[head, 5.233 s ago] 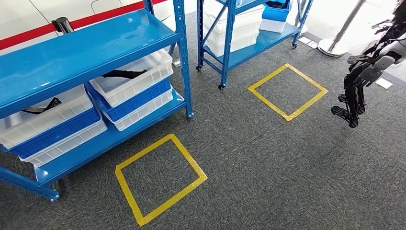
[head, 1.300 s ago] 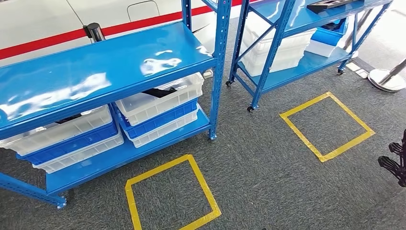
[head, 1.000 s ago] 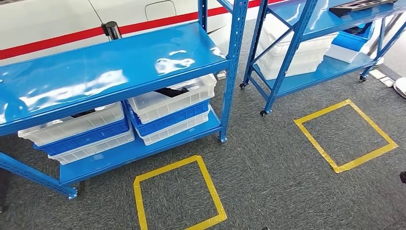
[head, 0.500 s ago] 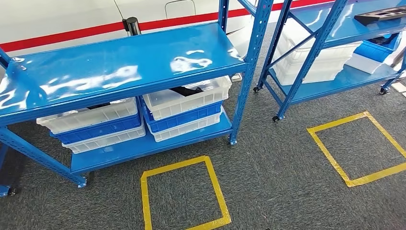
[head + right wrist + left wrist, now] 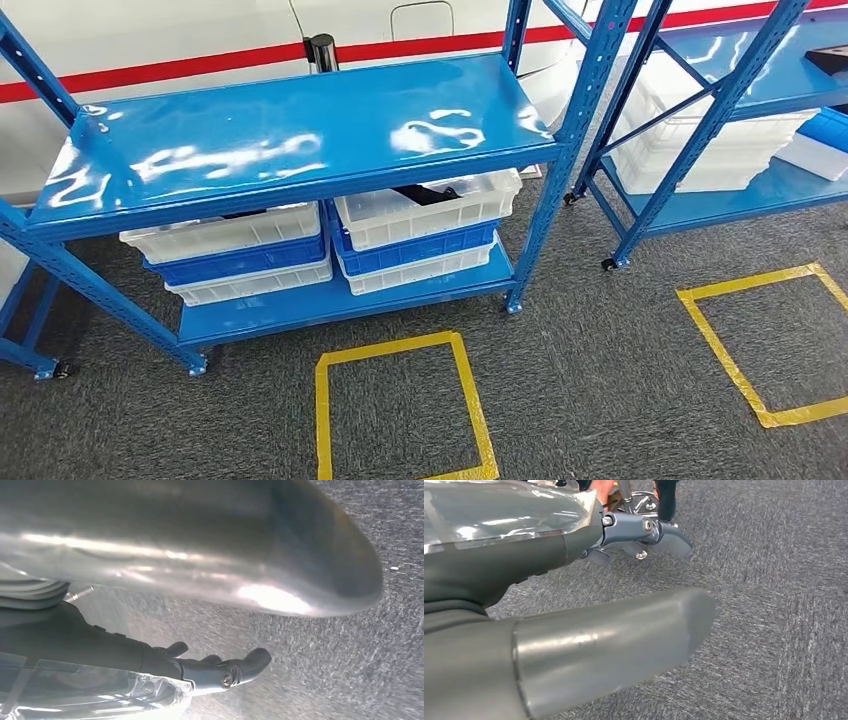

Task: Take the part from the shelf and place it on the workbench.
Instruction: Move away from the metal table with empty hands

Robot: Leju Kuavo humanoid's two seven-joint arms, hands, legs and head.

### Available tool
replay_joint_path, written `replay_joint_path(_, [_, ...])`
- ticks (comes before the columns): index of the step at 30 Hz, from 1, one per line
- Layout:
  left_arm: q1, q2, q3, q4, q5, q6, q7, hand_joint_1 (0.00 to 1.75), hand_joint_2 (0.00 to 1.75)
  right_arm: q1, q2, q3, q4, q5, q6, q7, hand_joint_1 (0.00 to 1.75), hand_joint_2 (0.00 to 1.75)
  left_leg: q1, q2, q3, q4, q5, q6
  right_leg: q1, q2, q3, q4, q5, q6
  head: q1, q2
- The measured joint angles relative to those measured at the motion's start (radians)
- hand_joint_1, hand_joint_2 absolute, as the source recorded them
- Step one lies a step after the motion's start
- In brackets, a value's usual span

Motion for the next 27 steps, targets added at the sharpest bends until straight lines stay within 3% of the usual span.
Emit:
replay_joint_path(3, [0.0, 0.001, 0.006, -0.003, -0.006, 0.0, 0.005, 0.0, 0.0, -0.002, 0.002, -0.001, 0.0, 0.005, 0.0, 0.004, 0.0, 0.0, 0.008, 0.005, -0.009, 0.022, -0.018, -0.014, -0.007, -0.002, 0.006, -0.002, 0.003, -0.02, -0.002, 0.0])
replay_joint_path(5, [0.0, 0.001, 0.012, -0.004, -0.012, 0.0, 0.011, 0.0, 0.0, -0.003, 0.002, -0.003, -0.001, 0.009, 0.0, 0.005, 0.0, 0.0, 0.013, 0.014, -0.05, 0.112, -0.07, -0.026, -0.01, -0.004, 0.009, -0.003, 0.003, -0.029, -0.004, 0.0])
replay_joint_path(7, [0.0, 0.0, 0.017, -0.005, -0.016, 0.0, 0.018, 0.0, 0.0, -0.003, 0.002, -0.007, -0.002, 0.013, 0.0, 0.004, 0.0, 0.0, 0.017, 0.019, -0.118, 0.244, -0.126, -0.035, -0.008, -0.006, 0.01, -0.003, 0.001, -0.033, -0.005, 0.0])
replay_joint_path(8, [0.0, 0.0, 0.019, -0.005, -0.017, 0.0, 0.023, 0.0, 0.44, -0.003, 0.002, -0.009, -0.002, 0.015, 0.0, 0.004, 0.0, 0.0, 0.018, 0.02, -0.143, 0.284, -0.133, -0.037, -0.008, -0.006, 0.011, -0.003, -0.001, -0.035, -0.005, 0.0])
replay_joint_path(9, [0.0, 0.0, 0.021, -0.005, -0.018, 0.0, 0.027, 0.0, 0.87, -0.003, 0.002, -0.01, -0.002, 0.017, 0.0, 0.004, 0.0, 0.0, 0.019, 0.021, -0.15, 0.286, -0.118, -0.037, -0.008, -0.007, 0.013, -0.003, -0.002, -0.036, -0.005, 0.0])
replay_joint_path(11, [-0.001, 0.0, 0.026, -0.005, -0.021, 0.0, 0.036, 0.0, 1.75, -0.005, 0.003, -0.011, -0.002, 0.021, 0.0, 0.004, 0.0, 0.0, 0.019, 0.024, -0.106, 0.179, -0.043, -0.029, -0.007, -0.006, 0.02, -0.003, -0.005, -0.035, -0.005, 0.0])
replay_joint_path(12, [-0.001, 0.001, 0.029, -0.005, -0.023, 0.0, 0.038, 0.0, 1.75, -0.006, 0.003, -0.012, -0.002, 0.023, 0.0, 0.005, 0.0, 0.0, 0.017, 0.028, -0.074, 0.108, -0.011, -0.023, -0.006, -0.006, 0.022, -0.003, -0.008, -0.033, -0.005, 0.0])
replay_joint_path(14, [-0.004, 0.0, 0.034, -0.006, -0.026, 0.0, 0.042, 0.0, 1.75, -0.008, 0.004, -0.013, -0.002, 0.024, 0.0, 0.006, 0.0, 0.87, 0.012, 0.033, -0.034, 0.021, 0.019, -0.014, 0.001, -0.006, 0.023, -0.001, -0.014, -0.026, -0.005, 0.0])
replay_joint_path(16, [-0.006, -0.001, 0.036, -0.006, -0.027, 0.0, 0.044, 0.0, 1.75, -0.008, 0.004, -0.014, -0.002, 0.024, 0.0, 0.005, 0.0, 1.75, 0.007, 0.031, -0.031, 0.01, 0.019, -0.016, 0.008, -0.008, 0.018, 0.0, -0.019, -0.023, -0.004, 0.0])
replay_joint_path(21, [-0.006, -0.001, 0.044, -0.007, -0.026, 0.0, 0.045, 0.0, 1.75, -0.012, 0.003, -0.016, 0.0, 0.023, 0.0, -0.018, 0.0, 1.75, -0.007, 0.026, -0.03, 0.01, 0.018, -0.008, 0.005, -0.01, 0.018, -0.002, -0.02, -0.014, -0.004, 0.0])
replay_joint_path(27, [-0.006, -0.001, 0.048, -0.003, -0.026, 0.0, 0.031, 0.0, 1.75, -0.013, 0.003, -0.022, 0.0, 0.022, 0.0, -0.029, 0.0, 1.75, -0.009, 0.025, -0.03, 0.01, 0.017, -0.001, 0.002, -0.01, 0.021, -0.01, -0.018, -0.01, -0.004, 0.0])
